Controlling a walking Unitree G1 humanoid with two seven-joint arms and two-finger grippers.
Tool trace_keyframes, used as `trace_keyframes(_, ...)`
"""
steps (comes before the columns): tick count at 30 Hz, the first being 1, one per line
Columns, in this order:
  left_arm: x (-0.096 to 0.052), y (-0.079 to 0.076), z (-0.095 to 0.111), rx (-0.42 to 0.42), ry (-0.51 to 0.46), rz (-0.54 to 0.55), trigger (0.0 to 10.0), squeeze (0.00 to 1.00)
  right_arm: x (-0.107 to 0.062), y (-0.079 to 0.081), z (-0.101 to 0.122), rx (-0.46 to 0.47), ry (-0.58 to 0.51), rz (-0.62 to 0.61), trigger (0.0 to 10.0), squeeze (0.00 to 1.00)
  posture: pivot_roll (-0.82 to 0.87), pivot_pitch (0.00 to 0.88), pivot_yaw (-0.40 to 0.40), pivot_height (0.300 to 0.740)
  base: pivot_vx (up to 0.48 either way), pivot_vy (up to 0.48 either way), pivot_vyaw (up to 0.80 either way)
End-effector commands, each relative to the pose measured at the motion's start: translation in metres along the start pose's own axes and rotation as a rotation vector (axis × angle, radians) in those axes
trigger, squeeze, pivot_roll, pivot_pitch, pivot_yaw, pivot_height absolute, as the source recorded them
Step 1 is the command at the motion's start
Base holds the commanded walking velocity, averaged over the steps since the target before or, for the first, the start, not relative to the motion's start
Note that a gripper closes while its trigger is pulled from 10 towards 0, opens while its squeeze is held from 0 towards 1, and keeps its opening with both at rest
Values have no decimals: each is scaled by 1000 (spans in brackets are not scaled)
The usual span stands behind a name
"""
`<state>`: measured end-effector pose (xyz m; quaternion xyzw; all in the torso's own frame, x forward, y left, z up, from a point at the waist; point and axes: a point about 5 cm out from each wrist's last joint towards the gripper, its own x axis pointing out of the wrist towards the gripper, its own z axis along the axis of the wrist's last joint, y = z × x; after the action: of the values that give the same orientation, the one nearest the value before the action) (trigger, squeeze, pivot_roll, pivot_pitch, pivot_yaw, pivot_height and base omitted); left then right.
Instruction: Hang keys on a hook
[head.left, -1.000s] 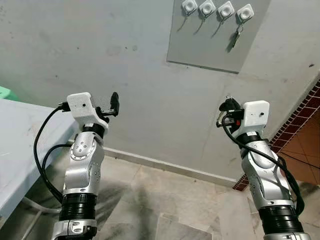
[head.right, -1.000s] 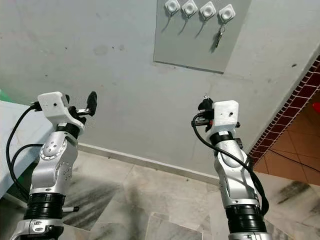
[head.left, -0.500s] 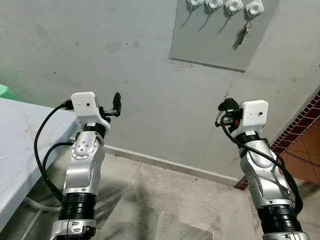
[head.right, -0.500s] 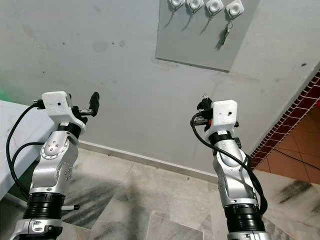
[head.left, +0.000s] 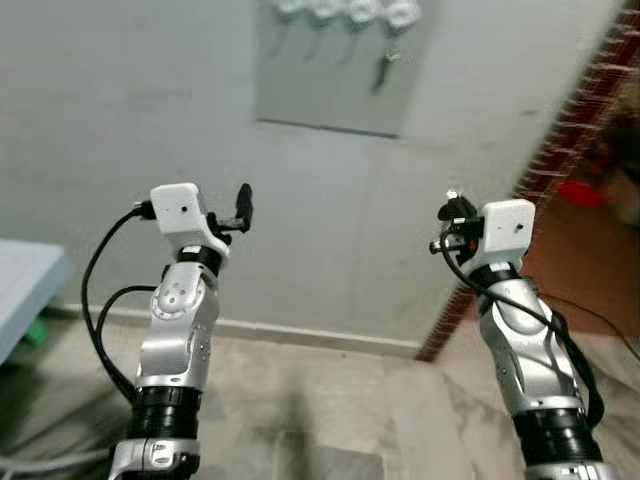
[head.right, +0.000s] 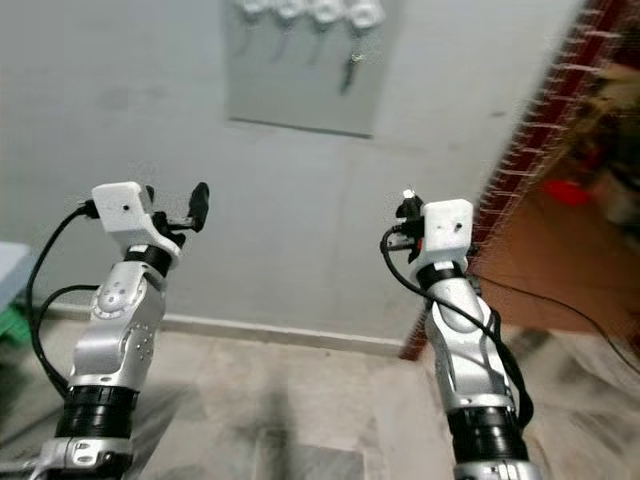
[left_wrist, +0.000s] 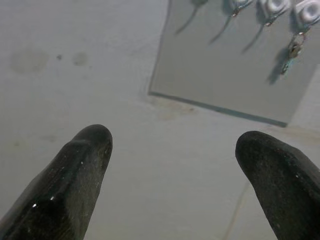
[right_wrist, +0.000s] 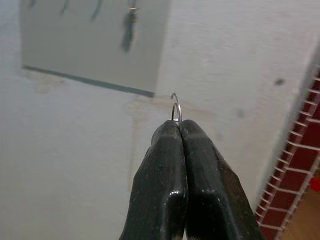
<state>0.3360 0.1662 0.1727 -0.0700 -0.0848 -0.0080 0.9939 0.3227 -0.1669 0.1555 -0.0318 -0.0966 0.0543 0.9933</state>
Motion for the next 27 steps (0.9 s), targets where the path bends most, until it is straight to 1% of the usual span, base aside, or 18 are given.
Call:
trace_keyframes(1, 1, -3, 2, -1, -4, -3, 10000, 0, 1, -3, 6, -9, -25, -1, 10000, 0, -24, 0, -38, 740, 0, 0, 0)
trace_keyframes(8, 1, -1, 0, -30, 23, 29, 10000, 0, 0, -2, 6, -4, -14, 8, 10000, 0, -29, 0, -36, 740, 0, 0, 0)
trace_keyframes(10, 1, -1, -2, -36, 45, 36, 10000, 0, -1, -3, 5, -10, -13, 8, 10000, 0, -29, 0, -36, 740, 0, 0, 0)
trace_keyframes(12, 1, -1, -1, -31, 35, 22, 10000, 0, -2, -3, 6, -21, -18, 5, 10000, 0, -30, 0, -37, 740, 0, 0, 0)
trace_keyframes(13, 0, -2, -1, -52, 28, 2, 10000, 0, -3, -4, 6, -16, -18, 7, 10000, 0, -30, 0, -37, 740, 0, 0, 0)
trace_keyframes(15, 0, -3, 0, -54, 23, 1, 10000, 0, -3, -4, 6, -17, -20, 8, 10000, 0, -32, 0, -37, 740, 0, 0, 0)
trace_keyframes(27, -1, -5, 2, -45, 19, -1, 10000, 0, -5, -6, 9, -16, -38, -10, 10000, 0, -32, 0, -35, 740, 282, 0, 0)
